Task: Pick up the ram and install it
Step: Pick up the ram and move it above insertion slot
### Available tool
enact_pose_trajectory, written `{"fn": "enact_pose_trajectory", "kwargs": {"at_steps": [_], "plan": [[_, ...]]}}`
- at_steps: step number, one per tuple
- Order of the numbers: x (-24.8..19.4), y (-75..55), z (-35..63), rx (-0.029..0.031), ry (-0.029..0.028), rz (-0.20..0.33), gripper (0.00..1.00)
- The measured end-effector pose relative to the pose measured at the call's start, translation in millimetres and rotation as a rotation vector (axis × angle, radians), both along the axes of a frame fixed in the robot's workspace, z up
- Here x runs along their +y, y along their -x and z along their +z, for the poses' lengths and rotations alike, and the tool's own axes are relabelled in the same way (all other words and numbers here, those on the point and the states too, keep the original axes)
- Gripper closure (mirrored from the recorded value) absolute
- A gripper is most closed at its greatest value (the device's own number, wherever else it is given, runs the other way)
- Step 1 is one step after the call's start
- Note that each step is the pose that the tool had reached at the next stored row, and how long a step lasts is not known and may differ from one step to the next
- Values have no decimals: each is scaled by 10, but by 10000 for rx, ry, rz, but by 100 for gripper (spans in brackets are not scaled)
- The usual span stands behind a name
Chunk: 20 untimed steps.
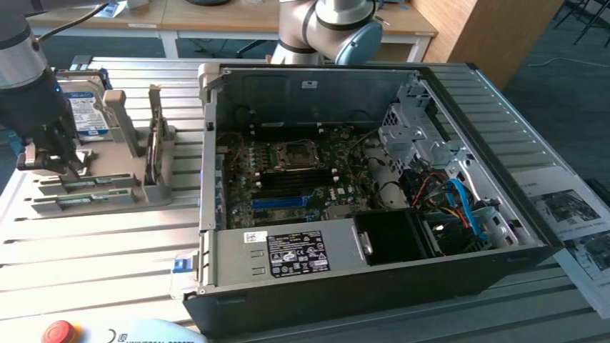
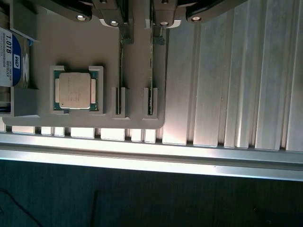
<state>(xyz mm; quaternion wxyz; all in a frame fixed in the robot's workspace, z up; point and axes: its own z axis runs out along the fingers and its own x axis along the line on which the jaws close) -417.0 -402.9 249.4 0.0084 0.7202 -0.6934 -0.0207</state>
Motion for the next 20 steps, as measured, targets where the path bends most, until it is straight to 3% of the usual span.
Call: {"fn": "enact_pose_trajectory", "kwargs": {"at_steps": [13, 20], "plan": [[-3, 0, -130, 0, 0, 1, 70], [-3, -9, -136, -2, -1, 2, 70]]}}
